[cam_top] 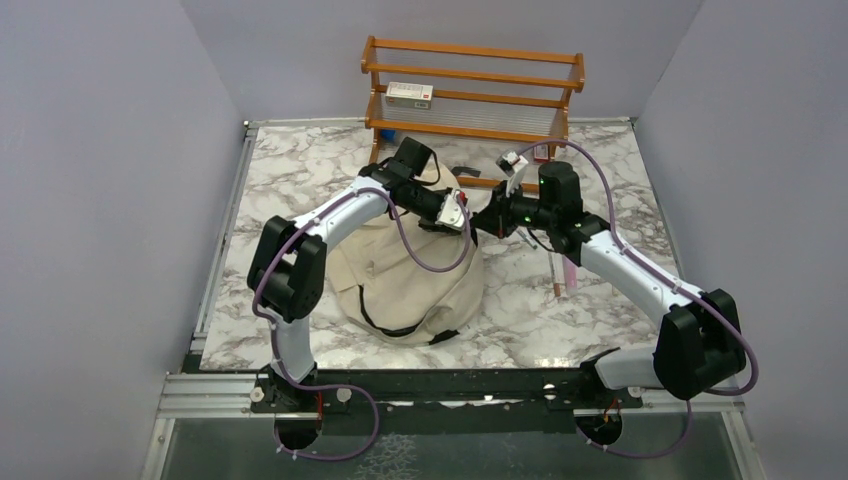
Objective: Pack the student bag
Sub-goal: Zip the student bag at the center of the board.
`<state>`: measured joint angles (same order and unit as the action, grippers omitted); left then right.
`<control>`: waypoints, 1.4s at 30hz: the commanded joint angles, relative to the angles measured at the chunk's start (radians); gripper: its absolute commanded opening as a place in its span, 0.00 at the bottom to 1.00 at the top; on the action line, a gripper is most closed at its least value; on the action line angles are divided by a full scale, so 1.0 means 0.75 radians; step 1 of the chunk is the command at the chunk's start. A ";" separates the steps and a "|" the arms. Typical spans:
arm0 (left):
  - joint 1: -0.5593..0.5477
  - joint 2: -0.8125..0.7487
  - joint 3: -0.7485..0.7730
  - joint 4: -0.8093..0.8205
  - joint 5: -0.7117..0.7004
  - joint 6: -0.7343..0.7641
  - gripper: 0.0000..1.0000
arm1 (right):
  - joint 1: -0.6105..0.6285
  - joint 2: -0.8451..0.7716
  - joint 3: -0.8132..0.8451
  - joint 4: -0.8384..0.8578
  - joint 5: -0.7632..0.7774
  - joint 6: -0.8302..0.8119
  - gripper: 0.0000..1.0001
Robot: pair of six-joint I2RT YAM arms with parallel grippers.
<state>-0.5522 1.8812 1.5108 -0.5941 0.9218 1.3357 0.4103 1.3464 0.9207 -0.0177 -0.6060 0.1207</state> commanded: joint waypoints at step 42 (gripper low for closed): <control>0.133 0.159 0.268 0.262 -0.531 -0.687 0.00 | 0.007 -0.256 -0.195 -0.204 -0.339 0.160 0.01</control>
<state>-0.5304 1.9911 1.6749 -0.5884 0.8097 0.8589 0.3904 1.2385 0.7841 -0.0303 -0.7616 0.1875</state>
